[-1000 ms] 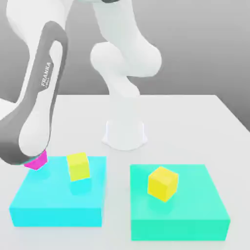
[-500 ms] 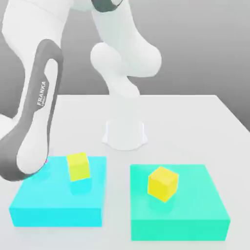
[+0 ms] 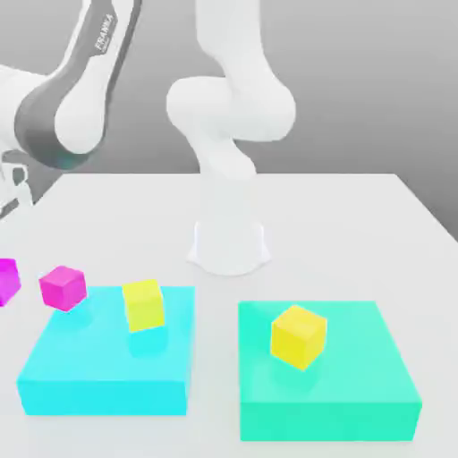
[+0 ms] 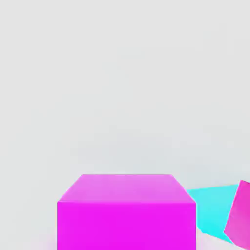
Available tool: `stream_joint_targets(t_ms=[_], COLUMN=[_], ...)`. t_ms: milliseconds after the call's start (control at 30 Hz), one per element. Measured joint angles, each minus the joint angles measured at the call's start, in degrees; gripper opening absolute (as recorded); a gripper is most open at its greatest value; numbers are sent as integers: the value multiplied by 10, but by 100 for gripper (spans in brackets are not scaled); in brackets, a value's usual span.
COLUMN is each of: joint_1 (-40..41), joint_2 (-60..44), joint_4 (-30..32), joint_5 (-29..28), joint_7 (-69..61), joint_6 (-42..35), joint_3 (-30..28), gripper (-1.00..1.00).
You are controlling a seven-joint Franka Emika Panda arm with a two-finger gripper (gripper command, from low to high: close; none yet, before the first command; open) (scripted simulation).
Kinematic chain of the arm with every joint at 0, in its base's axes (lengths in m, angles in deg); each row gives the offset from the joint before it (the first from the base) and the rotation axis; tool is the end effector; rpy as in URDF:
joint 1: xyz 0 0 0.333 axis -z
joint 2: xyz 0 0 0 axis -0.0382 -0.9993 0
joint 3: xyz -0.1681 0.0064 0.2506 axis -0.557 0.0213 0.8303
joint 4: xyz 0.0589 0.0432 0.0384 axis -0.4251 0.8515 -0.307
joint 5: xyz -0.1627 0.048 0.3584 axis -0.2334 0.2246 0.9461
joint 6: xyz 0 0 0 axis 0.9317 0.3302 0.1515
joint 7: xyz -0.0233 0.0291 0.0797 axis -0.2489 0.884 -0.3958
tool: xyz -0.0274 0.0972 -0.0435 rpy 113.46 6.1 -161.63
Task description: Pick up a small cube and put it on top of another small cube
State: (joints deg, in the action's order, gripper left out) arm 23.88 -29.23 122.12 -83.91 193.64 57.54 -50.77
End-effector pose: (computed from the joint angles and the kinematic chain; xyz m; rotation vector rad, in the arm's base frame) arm 0.3326 -0.3126 0.2825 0.8799 -3.0067 0.0113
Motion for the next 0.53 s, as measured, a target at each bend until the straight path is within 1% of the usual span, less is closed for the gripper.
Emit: stream_joint_targets(t_ms=[233,300,400,433,533], joint_1=[58,61,55,53,53], joint_2=[140,122,65,53,53], joint_4=[125,141,157,159,159], joint_5=[-49,-48,-34,-31,-31], joint_7=[111,116,107,104,104], joint_6=[-13,22,93,108,108], joint_3=[7,3,-5,-6,-6], gripper=[-100,-100,-100,100,100])
